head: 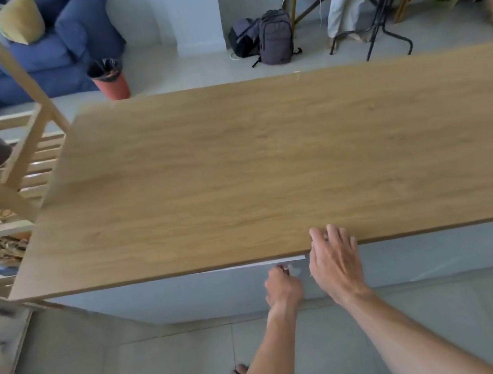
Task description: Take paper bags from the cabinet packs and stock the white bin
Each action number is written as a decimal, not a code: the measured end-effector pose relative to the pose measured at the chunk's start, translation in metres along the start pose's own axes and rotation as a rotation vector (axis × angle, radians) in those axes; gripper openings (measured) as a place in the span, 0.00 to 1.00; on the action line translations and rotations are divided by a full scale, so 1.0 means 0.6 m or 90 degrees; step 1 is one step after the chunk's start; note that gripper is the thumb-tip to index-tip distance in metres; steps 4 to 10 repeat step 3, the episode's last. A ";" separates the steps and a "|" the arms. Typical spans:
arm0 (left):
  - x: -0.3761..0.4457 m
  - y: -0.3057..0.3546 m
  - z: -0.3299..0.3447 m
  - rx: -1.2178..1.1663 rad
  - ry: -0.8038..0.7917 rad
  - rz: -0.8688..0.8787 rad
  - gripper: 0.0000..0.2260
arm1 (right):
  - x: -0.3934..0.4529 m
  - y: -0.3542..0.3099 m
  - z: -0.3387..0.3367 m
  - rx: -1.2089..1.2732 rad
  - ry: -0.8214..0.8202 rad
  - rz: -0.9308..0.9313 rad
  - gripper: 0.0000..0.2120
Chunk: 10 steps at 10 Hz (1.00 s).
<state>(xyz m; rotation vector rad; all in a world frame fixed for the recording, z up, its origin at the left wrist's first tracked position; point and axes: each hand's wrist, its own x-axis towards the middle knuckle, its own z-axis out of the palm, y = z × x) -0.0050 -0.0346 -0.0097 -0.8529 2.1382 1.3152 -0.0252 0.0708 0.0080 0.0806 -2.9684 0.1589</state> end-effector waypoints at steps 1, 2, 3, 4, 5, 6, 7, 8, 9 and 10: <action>0.008 0.020 -0.010 0.034 -0.032 0.007 0.13 | 0.020 -0.018 0.005 -0.019 -0.008 0.014 0.10; 0.012 0.026 -0.026 0.068 -0.081 0.015 0.13 | 0.033 -0.030 0.008 -0.027 -0.017 0.029 0.12; 0.008 0.025 -0.051 0.105 -0.081 0.049 0.13 | 0.043 -0.045 0.010 -0.014 -0.019 0.045 0.13; 0.008 0.025 -0.051 0.105 -0.081 0.049 0.13 | 0.043 -0.045 0.010 -0.014 -0.019 0.045 0.13; 0.008 0.025 -0.051 0.105 -0.081 0.049 0.13 | 0.043 -0.045 0.010 -0.014 -0.019 0.045 0.13; 0.008 0.025 -0.051 0.105 -0.081 0.049 0.13 | 0.043 -0.045 0.010 -0.014 -0.019 0.045 0.13; 0.008 0.025 -0.051 0.105 -0.081 0.049 0.13 | 0.043 -0.045 0.010 -0.014 -0.019 0.045 0.13; 0.008 0.025 -0.051 0.105 -0.081 0.049 0.13 | 0.043 -0.045 0.010 -0.014 -0.019 0.045 0.13; 0.008 0.025 -0.051 0.105 -0.081 0.049 0.13 | 0.043 -0.045 0.010 -0.014 -0.019 0.045 0.13; 0.008 0.025 -0.051 0.105 -0.081 0.049 0.13 | 0.043 -0.045 0.010 -0.014 -0.019 0.045 0.13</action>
